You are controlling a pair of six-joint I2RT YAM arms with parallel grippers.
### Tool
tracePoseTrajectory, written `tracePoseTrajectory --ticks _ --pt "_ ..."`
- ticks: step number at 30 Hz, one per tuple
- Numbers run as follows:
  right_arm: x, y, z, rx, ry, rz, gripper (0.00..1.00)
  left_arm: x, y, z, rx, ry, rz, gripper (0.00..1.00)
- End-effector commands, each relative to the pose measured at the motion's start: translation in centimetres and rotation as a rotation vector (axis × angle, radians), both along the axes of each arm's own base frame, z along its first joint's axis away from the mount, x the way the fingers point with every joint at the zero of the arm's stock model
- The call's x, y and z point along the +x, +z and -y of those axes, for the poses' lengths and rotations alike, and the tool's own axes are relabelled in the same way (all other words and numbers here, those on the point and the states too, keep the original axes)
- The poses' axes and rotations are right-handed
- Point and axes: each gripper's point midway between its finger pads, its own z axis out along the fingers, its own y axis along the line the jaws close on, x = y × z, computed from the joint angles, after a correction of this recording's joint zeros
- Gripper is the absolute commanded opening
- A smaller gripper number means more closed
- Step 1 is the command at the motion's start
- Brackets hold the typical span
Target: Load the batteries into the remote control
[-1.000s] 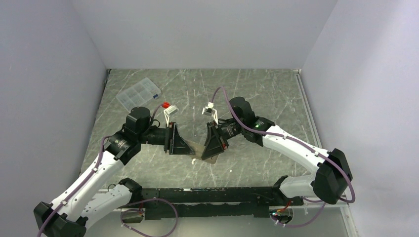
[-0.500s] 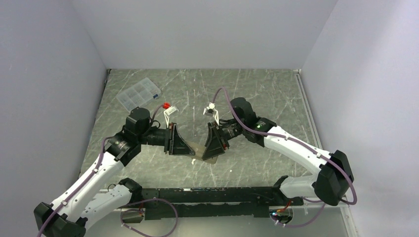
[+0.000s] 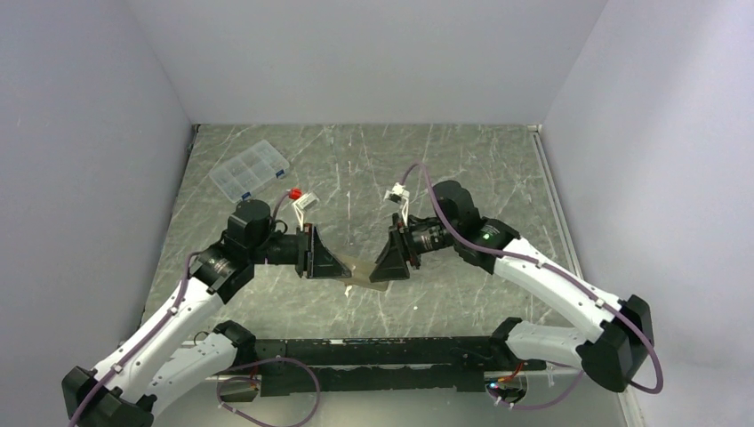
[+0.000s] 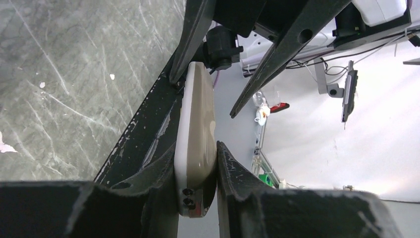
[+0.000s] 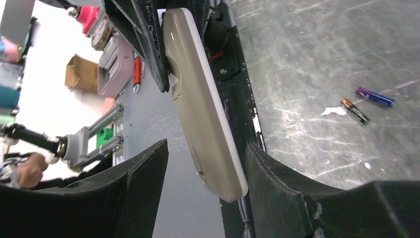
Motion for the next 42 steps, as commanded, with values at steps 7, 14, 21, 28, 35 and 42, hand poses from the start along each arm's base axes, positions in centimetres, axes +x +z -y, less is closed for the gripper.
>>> tracePoseTrajectory --ticks 7,14,21,28,35,42 --pt "3.0 -0.2 3.3 -0.080 -0.337 0.121 0.70 1.7 -0.1 -0.6 0.023 0.134 0.027 0.00" --pt "3.8 -0.9 5.0 -0.105 -0.480 0.112 0.70 2.7 -0.3 -0.7 0.028 0.200 0.020 0.00" --pt "3.3 -0.2 4.5 -0.013 -0.506 0.042 0.66 3.6 -1.1 -0.9 0.033 0.266 -0.009 0.00" --pt "3.2 0.6 3.8 0.089 -0.532 -0.041 0.63 4.1 -2.5 -0.8 0.037 0.295 -0.048 0.00" --pt "3.9 0.5 2.7 0.129 -0.537 -0.101 0.60 4.6 -3.3 -0.6 0.032 0.325 -0.084 0.00" --pt "4.4 0.0 1.7 0.139 -0.531 -0.160 0.58 4.8 -3.8 -0.6 0.033 0.343 -0.110 0.00"
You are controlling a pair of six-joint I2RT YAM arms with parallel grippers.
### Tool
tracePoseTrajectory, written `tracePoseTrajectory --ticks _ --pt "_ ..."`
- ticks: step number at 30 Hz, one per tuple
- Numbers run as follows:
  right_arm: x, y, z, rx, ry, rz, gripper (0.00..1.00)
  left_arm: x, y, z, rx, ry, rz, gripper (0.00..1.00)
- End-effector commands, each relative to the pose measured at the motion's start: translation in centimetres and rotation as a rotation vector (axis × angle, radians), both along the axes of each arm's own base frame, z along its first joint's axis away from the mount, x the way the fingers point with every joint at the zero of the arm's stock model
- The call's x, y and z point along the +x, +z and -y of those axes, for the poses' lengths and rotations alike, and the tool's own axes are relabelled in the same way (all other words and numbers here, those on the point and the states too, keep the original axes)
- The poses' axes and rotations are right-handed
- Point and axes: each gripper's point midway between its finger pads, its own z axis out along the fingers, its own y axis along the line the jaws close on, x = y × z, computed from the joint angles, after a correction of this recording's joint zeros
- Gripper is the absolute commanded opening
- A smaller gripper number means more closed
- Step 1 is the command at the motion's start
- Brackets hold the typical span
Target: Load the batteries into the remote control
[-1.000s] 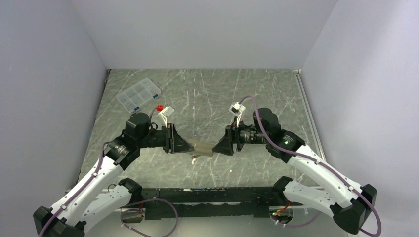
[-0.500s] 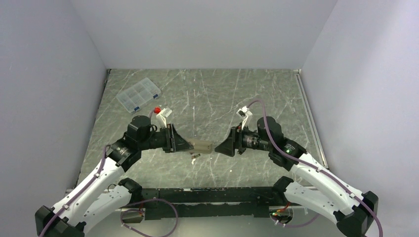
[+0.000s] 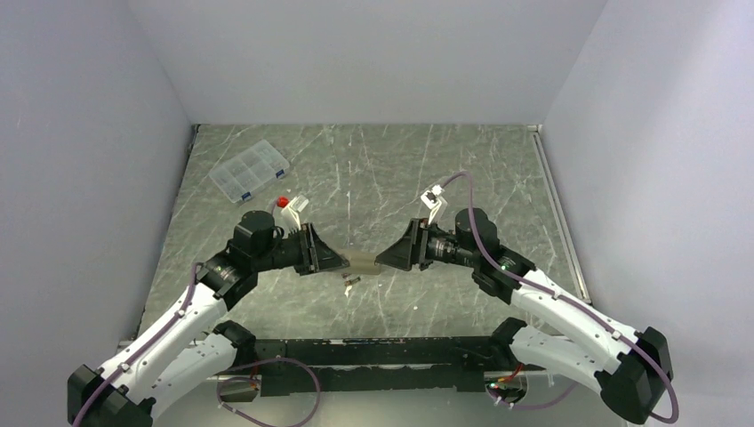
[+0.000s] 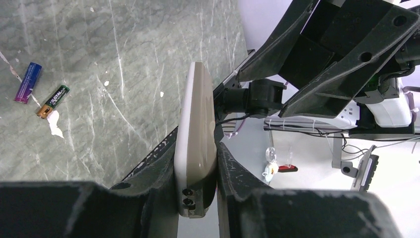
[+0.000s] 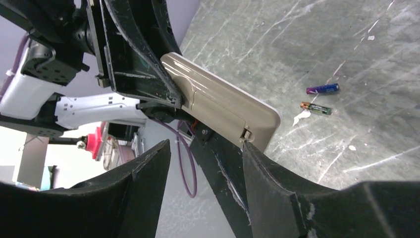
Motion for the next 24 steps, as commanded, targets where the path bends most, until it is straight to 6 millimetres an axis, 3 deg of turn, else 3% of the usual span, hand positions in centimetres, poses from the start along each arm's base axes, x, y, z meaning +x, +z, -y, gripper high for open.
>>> tracePoseTrajectory --ticks 1,24 --pt "0.5 1.5 -0.9 0.081 0.003 0.005 0.57 0.8 0.9 0.2 -0.041 0.028 0.034 0.00" --pt "0.1 -0.9 -2.3 0.075 0.009 -0.078 0.56 0.8 1.5 0.3 -0.082 0.046 0.019 0.00"
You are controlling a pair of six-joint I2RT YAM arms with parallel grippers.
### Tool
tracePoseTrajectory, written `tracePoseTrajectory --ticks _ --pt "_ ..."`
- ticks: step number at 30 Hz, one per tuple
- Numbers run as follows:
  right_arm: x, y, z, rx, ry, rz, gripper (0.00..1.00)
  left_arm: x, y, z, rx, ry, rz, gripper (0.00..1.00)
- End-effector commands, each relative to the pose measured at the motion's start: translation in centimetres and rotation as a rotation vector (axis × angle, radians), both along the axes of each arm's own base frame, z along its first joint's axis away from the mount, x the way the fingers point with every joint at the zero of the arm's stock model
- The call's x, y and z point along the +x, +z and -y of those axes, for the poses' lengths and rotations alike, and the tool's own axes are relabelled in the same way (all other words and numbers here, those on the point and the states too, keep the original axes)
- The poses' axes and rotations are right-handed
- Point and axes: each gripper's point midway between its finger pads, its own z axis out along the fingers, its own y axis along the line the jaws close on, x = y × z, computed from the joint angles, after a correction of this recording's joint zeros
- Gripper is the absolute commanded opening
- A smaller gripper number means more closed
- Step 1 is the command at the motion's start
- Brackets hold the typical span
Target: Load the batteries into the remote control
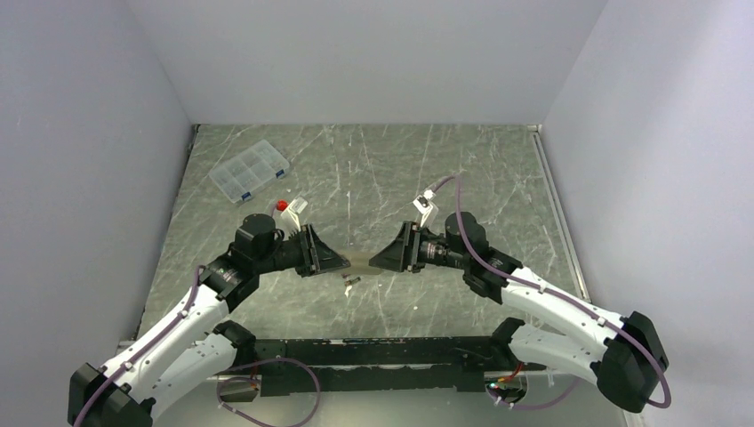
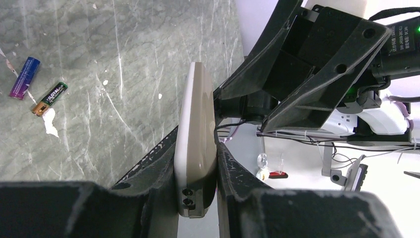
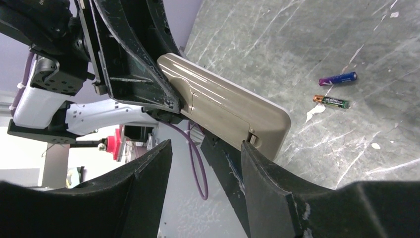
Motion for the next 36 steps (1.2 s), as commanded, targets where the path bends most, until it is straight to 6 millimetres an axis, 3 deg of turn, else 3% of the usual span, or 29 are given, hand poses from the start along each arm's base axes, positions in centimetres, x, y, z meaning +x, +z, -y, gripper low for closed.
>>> tracePoseTrajectory --ticks 1,15,36 --pt "0.0 0.8 -0.7 0.033 0.007 0.024 0.56 0.5 2.3 0.2 -0.056 0.009 0.065 0.00" --pt "0.3 0.6 -0.9 -0.004 -0.022 0.041 0.56 0.1 2.7 0.4 -0.071 -0.014 0.066 0.00" --pt "0.7 1.9 -0.4 0.001 -0.055 0.074 0.56 -0.3 3.6 1.0 -0.127 -0.056 0.064 0.00"
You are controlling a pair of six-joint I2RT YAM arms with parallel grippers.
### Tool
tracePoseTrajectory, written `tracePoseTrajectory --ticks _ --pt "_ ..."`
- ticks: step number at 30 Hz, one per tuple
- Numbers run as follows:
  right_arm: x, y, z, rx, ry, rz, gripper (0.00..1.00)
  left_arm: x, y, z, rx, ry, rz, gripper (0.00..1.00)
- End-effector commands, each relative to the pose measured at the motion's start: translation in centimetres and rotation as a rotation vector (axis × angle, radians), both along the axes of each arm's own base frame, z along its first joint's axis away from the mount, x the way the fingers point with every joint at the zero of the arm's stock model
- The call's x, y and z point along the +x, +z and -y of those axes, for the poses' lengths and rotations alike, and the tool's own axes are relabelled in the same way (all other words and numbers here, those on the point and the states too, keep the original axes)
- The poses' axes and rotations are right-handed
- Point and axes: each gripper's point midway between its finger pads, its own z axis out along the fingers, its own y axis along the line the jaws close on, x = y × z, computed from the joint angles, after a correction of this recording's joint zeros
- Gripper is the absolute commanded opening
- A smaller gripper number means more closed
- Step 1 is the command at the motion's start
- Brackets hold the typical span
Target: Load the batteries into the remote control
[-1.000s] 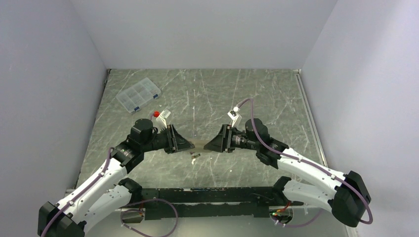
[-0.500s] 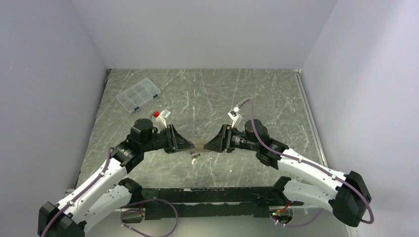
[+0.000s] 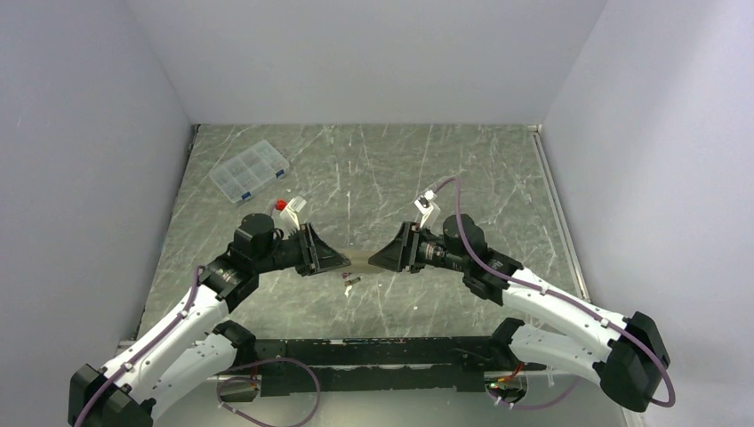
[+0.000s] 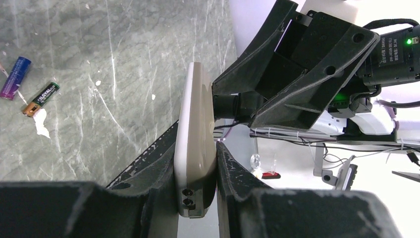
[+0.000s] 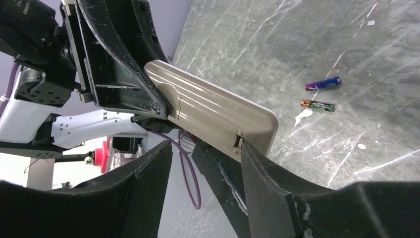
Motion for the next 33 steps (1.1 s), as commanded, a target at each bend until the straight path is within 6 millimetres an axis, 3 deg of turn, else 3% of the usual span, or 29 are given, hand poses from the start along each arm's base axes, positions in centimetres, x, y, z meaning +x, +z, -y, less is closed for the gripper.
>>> tracePoseTrajectory --ticks 1,16,33 --pt "0.3 2.5 -0.3 0.046 0.002 0.059 0.56 -0.3 3.1 0.9 -0.099 -0.057 0.073 0.00" --pt "0.4 1.6 -0.2 0.008 -0.017 0.052 0.56 -0.6 3.9 1.2 -0.153 -0.077 0.074 0.00" --pt "-1.3 1.0 -0.7 0.097 0.042 -0.009 0.56 -1.0 5.1 1.7 -0.272 -0.113 0.062 0.00"
